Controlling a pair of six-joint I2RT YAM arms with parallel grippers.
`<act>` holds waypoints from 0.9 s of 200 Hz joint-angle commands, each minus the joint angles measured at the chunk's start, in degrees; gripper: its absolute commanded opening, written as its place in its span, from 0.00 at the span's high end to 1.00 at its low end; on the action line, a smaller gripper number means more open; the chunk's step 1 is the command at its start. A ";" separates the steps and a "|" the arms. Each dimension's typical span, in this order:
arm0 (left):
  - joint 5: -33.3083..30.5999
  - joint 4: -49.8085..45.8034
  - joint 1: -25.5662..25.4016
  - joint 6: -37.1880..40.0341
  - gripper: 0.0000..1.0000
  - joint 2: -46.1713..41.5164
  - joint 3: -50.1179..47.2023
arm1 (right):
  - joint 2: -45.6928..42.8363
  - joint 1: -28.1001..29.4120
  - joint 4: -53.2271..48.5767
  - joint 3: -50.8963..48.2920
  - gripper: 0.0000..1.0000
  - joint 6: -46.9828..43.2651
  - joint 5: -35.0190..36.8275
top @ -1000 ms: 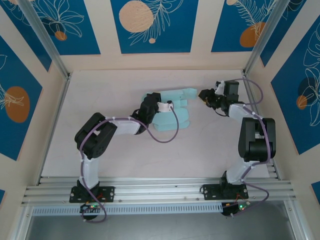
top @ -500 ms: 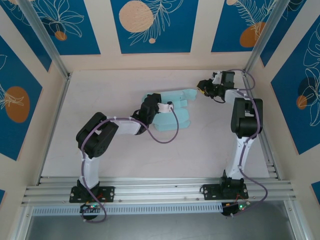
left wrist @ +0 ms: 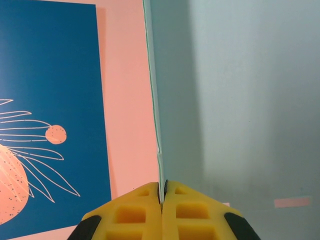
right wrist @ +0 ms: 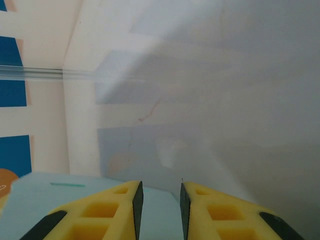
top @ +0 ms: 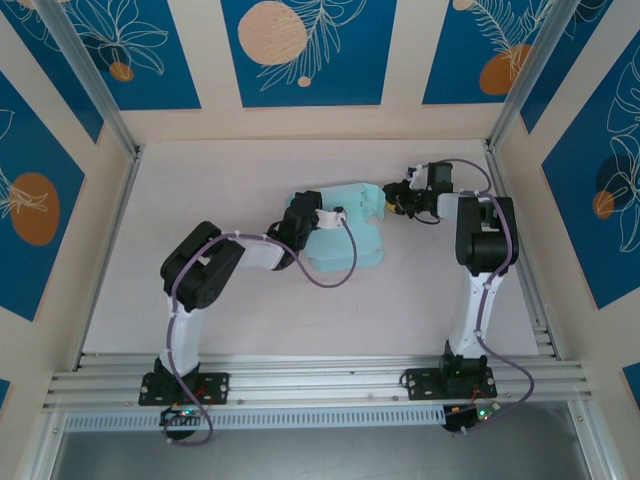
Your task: Fold the paper box
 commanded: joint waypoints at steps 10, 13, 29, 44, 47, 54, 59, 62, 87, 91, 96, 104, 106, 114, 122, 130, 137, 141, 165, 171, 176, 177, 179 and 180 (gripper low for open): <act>-0.14 -1.93 0.42 1.53 1.00 2.46 0.53 | -6.40 0.70 1.03 -4.63 0.71 -2.55 0.97; -0.11 -1.86 0.38 1.67 1.00 2.46 0.48 | -6.74 0.73 1.34 -5.19 0.71 -2.66 1.06; 0.12 -1.80 0.42 1.94 1.00 2.47 0.45 | -8.23 0.86 2.56 -7.60 0.71 -2.96 1.27; 0.08 -1.80 0.41 1.97 1.00 2.60 0.66 | -8.81 1.22 3.64 -8.70 0.71 -3.61 0.35; 0.08 -1.76 0.41 1.98 1.00 2.63 0.72 | -8.81 1.29 3.65 -8.74 0.71 -3.71 0.30; 0.10 -1.72 0.40 1.99 1.00 2.69 0.80 | -8.81 1.50 3.52 -8.76 0.71 -4.23 0.11; 0.00 -1.71 0.40 1.94 1.00 2.74 0.81 | -8.85 1.83 3.47 -8.76 0.71 -4.61 -0.04; 0.00 -1.77 0.38 1.90 1.00 2.80 0.85 | -8.81 1.99 3.47 -8.76 0.71 -4.86 -0.16; 0.03 -2.05 0.42 1.78 1.00 2.90 0.69 | -9.06 3.38 3.54 -8.92 0.71 -6.56 -0.48; 0.04 -2.11 0.44 1.72 1.00 2.90 0.70 | -9.14 3.65 3.58 -9.01 0.71 -6.78 -0.55; 0.04 -2.11 0.40 1.68 1.00 2.90 0.70 | -9.25 3.87 3.80 -9.14 0.71 -6.98 -0.67; 0.12 -2.15 0.37 1.54 1.00 2.90 0.62 | -9.34 4.29 4.12 -9.41 0.71 -7.27 -0.67; 0.06 -2.20 0.42 1.53 1.00 2.95 0.61 | -9.44 4.37 4.16 -9.49 0.71 -7.33 -0.70; 0.15 -2.37 0.44 1.46 1.00 2.99 0.68 | -9.50 4.63 4.44 -9.78 0.71 -7.47 -0.71; 0.13 -2.42 0.43 1.47 1.00 3.03 0.68 | -9.71 4.84 4.82 -10.13 0.71 -7.59 -0.76; 0.17 -2.42 0.45 1.46 1.00 3.09 0.71 | -9.89 5.02 5.13 -10.46 0.70 -7.82 -0.74; 0.30 -2.39 0.45 1.50 1.00 3.11 0.67 | -10.15 5.26 5.31 -10.81 0.70 -8.08 -0.64; 0.26 -2.46 0.40 1.43 1.00 3.12 0.71 | -10.22 5.36 5.36 -10.98 0.68 -8.24 -0.47; 0.58 -2.72 0.44 1.52 1.00 3.17 0.82 | -10.57 5.67 4.91 -11.10 0.65 -9.26 0.16; 0.66 -2.85 0.40 1.52 1.00 3.21 0.87 | -10.48 5.65 4.46 -10.77 0.65 -9.53 0.65; 0.79 -2.85 0.40 1.54 1.00 3.18 0.87 | -10.46 5.71 4.02 -10.42 0.64 -9.84 1.07; 0.81 -2.85 0.43 1.53 1.00 3.22 0.84 | -10.42 5.73 3.92 -10.38 0.64 -9.89 1.15; 0.78 -2.85 0.45 1.57 1.00 3.20 0.82 | -10.35 5.80 3.74 -10.24 0.63 -10.07 1.33; 0.85 -2.85 0.46 1.59 1.00 3.18 0.82 | -10.37 5.82 3.65 -10.16 0.63 -10.13 1.36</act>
